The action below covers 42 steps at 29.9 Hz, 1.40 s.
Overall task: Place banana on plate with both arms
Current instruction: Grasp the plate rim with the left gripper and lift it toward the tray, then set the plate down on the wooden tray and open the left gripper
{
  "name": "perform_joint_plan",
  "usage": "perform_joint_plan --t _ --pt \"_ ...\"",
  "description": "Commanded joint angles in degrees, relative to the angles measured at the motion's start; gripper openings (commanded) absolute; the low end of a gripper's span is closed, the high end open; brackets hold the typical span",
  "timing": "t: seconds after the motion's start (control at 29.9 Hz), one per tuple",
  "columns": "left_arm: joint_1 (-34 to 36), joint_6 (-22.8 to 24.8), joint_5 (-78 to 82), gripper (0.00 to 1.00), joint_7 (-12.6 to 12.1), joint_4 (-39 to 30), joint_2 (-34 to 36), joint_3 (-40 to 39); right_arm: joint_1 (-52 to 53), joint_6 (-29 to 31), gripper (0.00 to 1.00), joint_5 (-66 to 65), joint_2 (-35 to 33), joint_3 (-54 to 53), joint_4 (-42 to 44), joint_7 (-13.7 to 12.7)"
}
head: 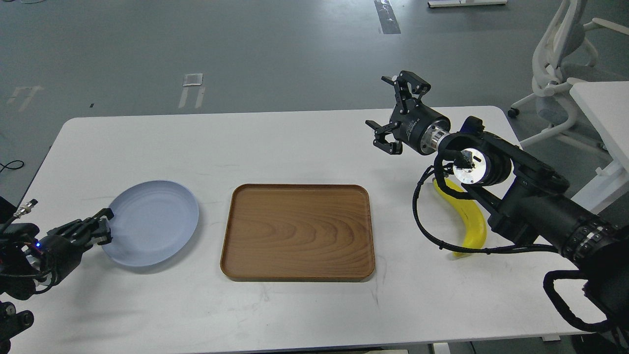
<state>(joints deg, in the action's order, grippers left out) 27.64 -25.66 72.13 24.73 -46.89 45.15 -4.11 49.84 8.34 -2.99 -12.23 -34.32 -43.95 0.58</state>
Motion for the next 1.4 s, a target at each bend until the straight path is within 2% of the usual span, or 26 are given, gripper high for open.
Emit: perform_joint_plan --t 0.0,0.17,0.27,0.43,0.53,0.57,0.87,1.37 --pt "2.58 0.69 -2.25 0.0 2.59 -1.44 0.2 -0.11 0.96 -0.16 1.0 0.0 -0.16 -0.65 0.0 0.04" --pt "7.34 0.7 -2.43 0.0 3.27 -8.46 -0.85 0.33 2.28 -0.25 1.0 0.09 -0.78 -0.83 0.09 0.04" --pt "10.33 0.87 -2.17 0.0 1.81 -10.68 -3.57 0.68 2.37 -0.25 1.0 0.09 -0.78 -0.92 0.09 0.04" --pt "13.23 3.24 -1.55 0.0 -0.03 -9.37 -11.22 3.13 2.72 -0.34 1.0 0.09 -0.95 -1.27 0.09 0.04" --pt "15.51 3.51 -1.55 0.0 -3.28 -7.0 -16.3 6.2 2.46 -0.34 1.0 0.09 -1.39 -1.27 0.18 0.04" --pt "16.22 3.51 -1.55 0.0 -3.64 -5.86 -18.33 7.7 2.29 -0.34 1.0 0.09 -1.48 -1.27 0.18 0.04" --pt "17.37 3.51 -1.55 0.0 -3.73 -4.18 -23.0 15.09 1.93 -0.34 1.0 0.09 -1.57 -2.06 0.18 0.04" --pt "17.01 3.33 -1.55 0.0 -3.82 -0.93 -26.7 16.59 1.93 -0.34 1.0 0.09 -1.83 -1.98 0.26 0.04"
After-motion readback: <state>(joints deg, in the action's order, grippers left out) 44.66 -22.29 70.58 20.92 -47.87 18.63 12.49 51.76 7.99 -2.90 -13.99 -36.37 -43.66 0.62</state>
